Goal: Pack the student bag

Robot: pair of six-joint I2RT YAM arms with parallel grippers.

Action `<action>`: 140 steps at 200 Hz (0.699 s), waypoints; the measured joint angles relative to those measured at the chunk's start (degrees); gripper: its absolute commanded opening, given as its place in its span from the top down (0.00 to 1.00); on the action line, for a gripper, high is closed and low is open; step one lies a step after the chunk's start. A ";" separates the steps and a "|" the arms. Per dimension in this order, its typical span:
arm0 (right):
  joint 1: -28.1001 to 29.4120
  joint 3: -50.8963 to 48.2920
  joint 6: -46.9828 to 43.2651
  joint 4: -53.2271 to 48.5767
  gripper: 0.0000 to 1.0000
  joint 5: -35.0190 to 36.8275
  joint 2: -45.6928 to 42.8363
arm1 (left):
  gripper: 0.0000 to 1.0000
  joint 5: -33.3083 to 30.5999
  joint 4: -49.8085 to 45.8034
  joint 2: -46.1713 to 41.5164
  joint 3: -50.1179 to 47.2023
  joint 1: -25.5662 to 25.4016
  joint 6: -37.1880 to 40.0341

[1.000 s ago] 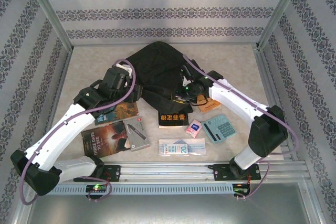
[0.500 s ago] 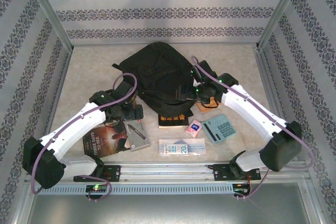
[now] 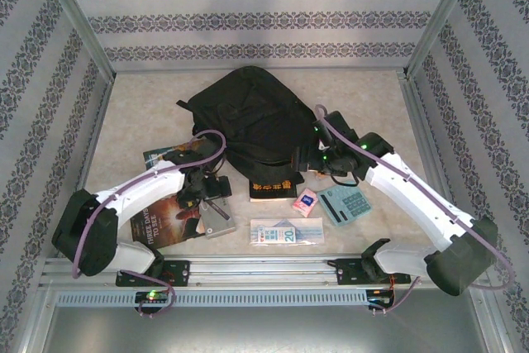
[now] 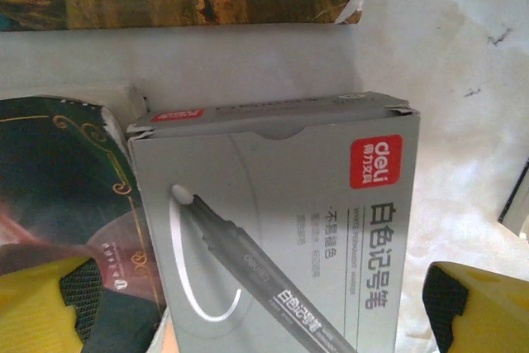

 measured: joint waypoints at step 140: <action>-0.04 -3.72 2.10 0.42 0.18 -1.14 -3.65 | 0.24 2.08 8.59 4.35 -3.48 0.31 -3.65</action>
